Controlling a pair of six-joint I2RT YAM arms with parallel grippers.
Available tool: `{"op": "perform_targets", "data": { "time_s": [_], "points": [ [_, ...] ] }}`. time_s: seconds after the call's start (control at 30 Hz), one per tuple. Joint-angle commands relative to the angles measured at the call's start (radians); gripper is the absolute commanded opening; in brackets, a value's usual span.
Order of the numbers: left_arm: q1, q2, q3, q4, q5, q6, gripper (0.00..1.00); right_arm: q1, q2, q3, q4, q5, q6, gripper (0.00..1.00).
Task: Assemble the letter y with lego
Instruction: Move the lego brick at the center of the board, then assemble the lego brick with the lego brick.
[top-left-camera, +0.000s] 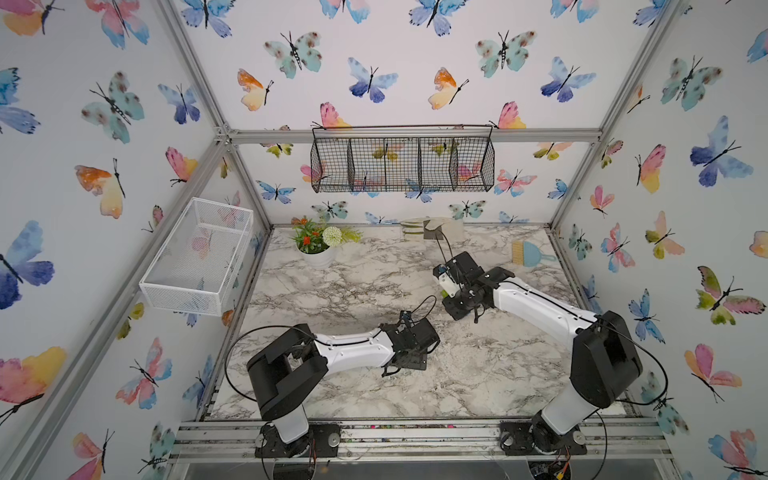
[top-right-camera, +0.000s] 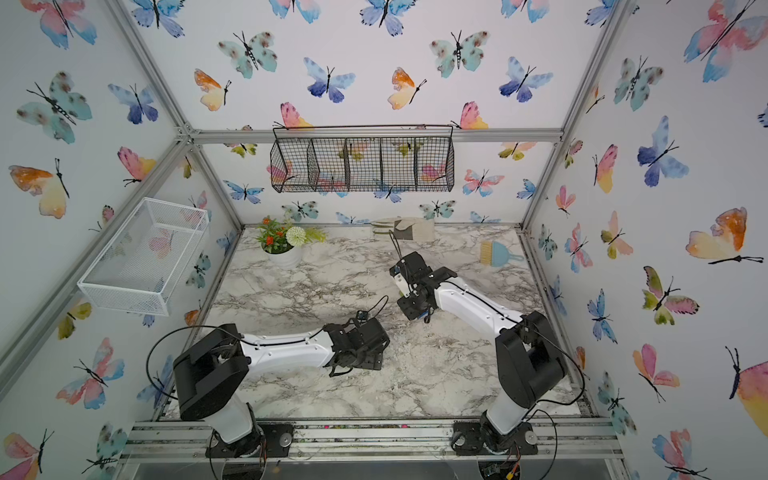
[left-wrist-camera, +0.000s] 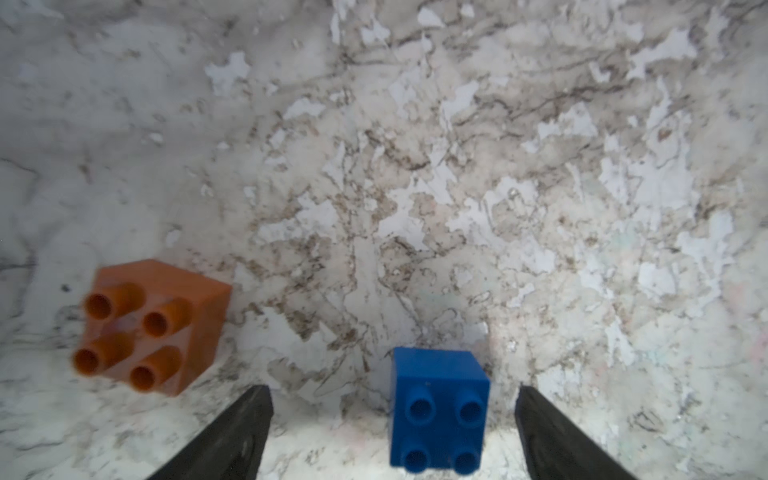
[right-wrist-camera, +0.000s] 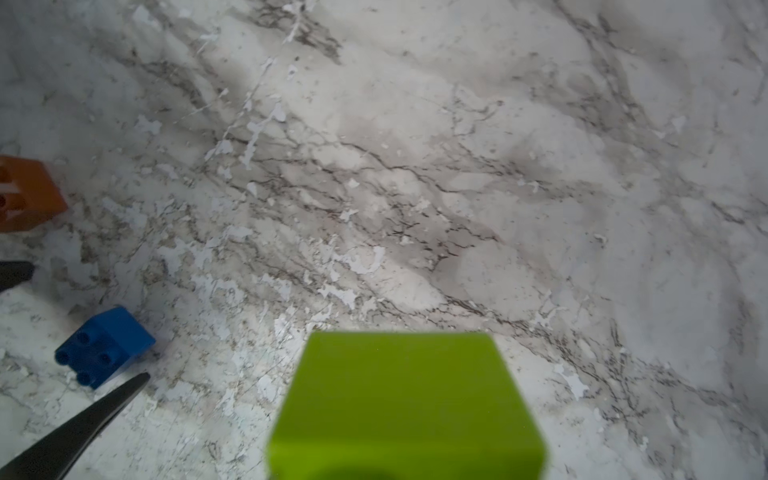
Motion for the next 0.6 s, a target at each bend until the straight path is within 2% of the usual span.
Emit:
{"op": "perform_targets", "data": {
  "time_s": [0.0, 0.17, 0.27, 0.43, 0.57],
  "points": [
    [0.099, -0.148, 0.011, -0.095, -0.05, -0.01, 0.94, 0.091, 0.028, -0.003, -0.026, -0.013, -0.101, 0.16],
    [0.388, -0.393, -0.077, -0.115, 0.025, 0.078, 0.94, 0.17, 0.02, -0.042, 0.007, -0.062, -0.171, 0.16],
    [0.552, -0.492, -0.119, -0.107, 0.023, 0.155, 0.94, 0.219, 0.018, -0.051, 0.018, -0.072, -0.217, 0.16],
    [0.767, -0.513, -0.132, -0.102, 0.108, 0.26, 0.94, 0.294, 0.086, -0.011, -0.03, -0.024, -0.256, 0.17],
    [0.854, -0.474, -0.143, -0.072, 0.177, 0.31, 0.94, 0.334, 0.13, 0.015, -0.045, -0.026, -0.285, 0.17]
  ]
}}
